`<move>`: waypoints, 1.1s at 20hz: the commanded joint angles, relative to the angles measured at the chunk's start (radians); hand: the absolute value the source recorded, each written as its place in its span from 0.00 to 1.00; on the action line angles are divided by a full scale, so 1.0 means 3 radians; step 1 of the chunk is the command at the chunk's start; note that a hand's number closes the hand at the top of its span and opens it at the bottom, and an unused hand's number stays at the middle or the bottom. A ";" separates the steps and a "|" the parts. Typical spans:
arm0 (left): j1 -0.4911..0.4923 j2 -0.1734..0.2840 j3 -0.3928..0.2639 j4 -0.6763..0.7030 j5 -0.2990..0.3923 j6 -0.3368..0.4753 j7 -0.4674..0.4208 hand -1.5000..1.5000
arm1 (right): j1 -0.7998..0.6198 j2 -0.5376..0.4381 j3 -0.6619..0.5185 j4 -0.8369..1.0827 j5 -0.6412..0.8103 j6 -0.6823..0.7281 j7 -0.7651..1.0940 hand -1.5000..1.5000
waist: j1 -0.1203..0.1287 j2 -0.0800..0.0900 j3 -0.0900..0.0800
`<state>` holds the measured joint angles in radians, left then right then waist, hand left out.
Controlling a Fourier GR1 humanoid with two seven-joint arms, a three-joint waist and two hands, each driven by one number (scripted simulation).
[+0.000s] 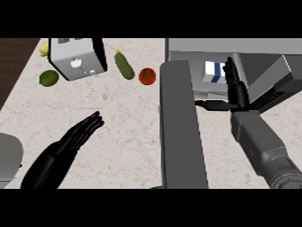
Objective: Pick up the milk, place it into the microwave and close the microwave
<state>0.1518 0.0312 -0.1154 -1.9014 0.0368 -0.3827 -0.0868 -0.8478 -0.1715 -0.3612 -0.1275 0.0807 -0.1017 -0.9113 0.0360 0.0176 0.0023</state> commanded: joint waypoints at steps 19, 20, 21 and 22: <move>-0.0860 -0.0101 -0.0865 0.1514 -0.0919 0.0163 -0.0216 1.00 | 0.1710 0.0070 0.0550 -0.1709 -0.0011 0.0644 0.0003 0.00 | -0.0283 -0.0100 -0.0019; -0.1040 -0.0101 -0.0788 0.1718 -0.0841 0.0189 -0.0251 1.00 | 0.1860 0.0254 0.0623 -0.1939 -0.0004 0.0539 -0.0041 0.00 | -0.0298 -0.0097 -0.0020; -0.0964 -0.0102 -0.0953 0.1602 -0.0784 0.0177 -0.0135 1.00 | 0.1984 0.0131 0.0633 -0.2102 -0.0024 0.0643 0.0030 0.00 | -0.0300 -0.0104 -0.0020; -0.0970 -0.0102 -0.1170 0.1815 -0.0865 0.0394 -0.0314 1.00 | 0.2054 0.0199 0.0658 -0.2270 -0.0035 0.0559 0.0133 0.00 | -0.0285 -0.0093 -0.0019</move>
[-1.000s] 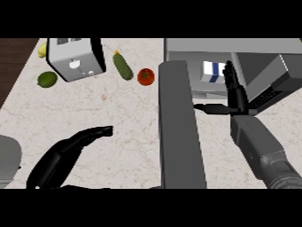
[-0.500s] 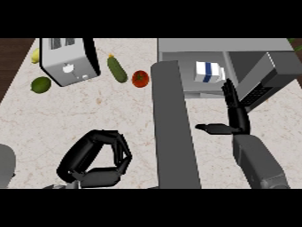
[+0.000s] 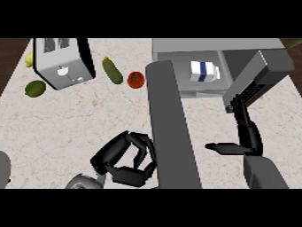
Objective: Pick up the milk, place it into the microwave and close the microwave
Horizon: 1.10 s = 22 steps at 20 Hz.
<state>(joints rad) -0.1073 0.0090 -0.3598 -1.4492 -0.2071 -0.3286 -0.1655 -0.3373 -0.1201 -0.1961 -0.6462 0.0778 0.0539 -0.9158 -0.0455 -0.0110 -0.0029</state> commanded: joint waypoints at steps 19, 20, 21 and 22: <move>-0.0938 -0.0028 -0.2008 0.1300 0.1098 0.2062 -0.0264 1.00 | 0.1613 -0.0331 0.0118 -0.3104 -0.0886 0.0864 0.1201 0.00 | -0.0201 0.0070 -0.0008; -0.1117 -0.0028 -0.1997 0.1211 0.1231 0.2171 -0.0168 1.00 | 0.1570 -0.0385 0.0079 -0.3124 -0.0929 0.0873 0.1302 0.00 | -0.0205 0.0072 -0.0007; -0.1148 -0.0028 -0.1977 0.1182 0.1253 0.2291 -0.0207 1.00 | 0.1695 -0.0347 0.0174 -0.3161 -0.0862 0.0902 0.1242 0.00 | -0.0284 0.0076 -0.0011; -0.1064 -0.0028 -0.2093 0.1146 0.1376 0.2400 -0.0283 1.00 | 0.1627 -0.0383 0.0135 -0.3171 -0.0932 0.0927 0.1309 0.00 | -0.0266 0.0082 -0.0011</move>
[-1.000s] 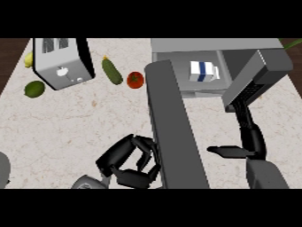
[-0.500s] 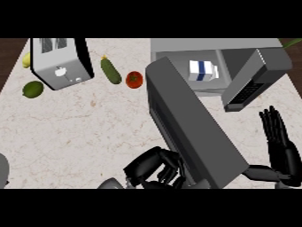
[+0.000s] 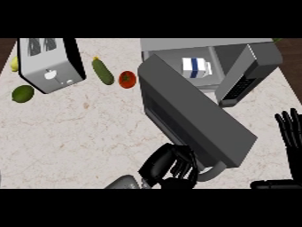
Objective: Pick up the milk, place it into the microwave and close the microwave
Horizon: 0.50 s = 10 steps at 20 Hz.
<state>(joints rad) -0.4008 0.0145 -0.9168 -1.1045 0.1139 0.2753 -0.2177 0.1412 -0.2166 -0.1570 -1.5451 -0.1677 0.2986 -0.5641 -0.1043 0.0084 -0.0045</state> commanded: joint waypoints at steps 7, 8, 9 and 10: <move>-0.0637 -0.0046 -0.0103 0.0031 0.0800 0.0695 -0.0171 1.00 | -0.0071 -0.0244 0.0130 -0.0442 -0.0323 0.0477 0.0305 0.00 | -0.0231 0.0054 -0.0006; -0.0639 -0.0046 -0.0166 0.0064 0.0787 0.0782 -0.0244 1.00 | -0.0052 -0.0229 0.0191 -0.0588 -0.0345 0.0476 0.0402 0.00 | -0.0262 0.0040 -0.0012; -0.0670 -0.0046 -0.0164 0.0073 0.0877 0.0804 -0.0299 1.00 | -0.0073 -0.0303 0.0164 -0.0587 -0.0373 0.0536 0.0418 0.00 | -0.0267 0.0053 -0.0010; -0.0789 -0.0047 -0.0111 0.0118 0.0935 0.0810 -0.0245 1.00 | -0.0074 -0.0305 0.0193 -0.0593 -0.0406 0.0579 0.0439 0.00 | -0.0313 0.0067 -0.0009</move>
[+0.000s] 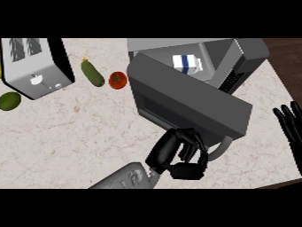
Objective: Pick up the milk, place it into the microwave and close the microwave
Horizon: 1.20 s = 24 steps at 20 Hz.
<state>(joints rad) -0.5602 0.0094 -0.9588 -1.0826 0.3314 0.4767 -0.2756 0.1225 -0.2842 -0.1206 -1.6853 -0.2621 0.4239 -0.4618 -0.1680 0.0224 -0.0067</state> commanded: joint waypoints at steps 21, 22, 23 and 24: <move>-0.1100 -0.0032 0.0751 0.0672 0.1329 0.0429 -0.0396 1.00 | -0.0161 -0.0255 0.0071 -0.0552 -0.0716 0.0322 0.0564 0.00 | -0.0518 0.0169 -0.0006; -0.1091 -0.0032 0.0778 0.0750 0.1350 0.0410 -0.0440 1.00 | -0.0187 -0.0274 0.0083 -0.0600 -0.0744 0.0332 0.0596 0.00 | -0.0506 0.0181 -0.0010; -0.1155 -0.0032 0.0817 0.0769 0.1390 0.0389 -0.0460 1.00 | -0.0207 -0.0289 0.0055 -0.0557 -0.0760 0.0347 0.0580 0.00 | -0.0528 0.0206 -0.0003; -0.1207 -0.0032 0.0819 0.0806 0.1419 0.0382 -0.0461 1.00 | -0.0206 -0.0345 -0.0003 -0.0596 -0.0810 0.0355 0.0606 0.00 | -0.0566 0.0180 -0.0002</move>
<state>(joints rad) -0.8715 -0.0002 -0.7497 -0.8742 0.7195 0.5968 -0.3825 0.0711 -0.3656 -0.1034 -1.8494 -0.4739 0.5247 -0.2983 -0.3195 0.0752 -0.0085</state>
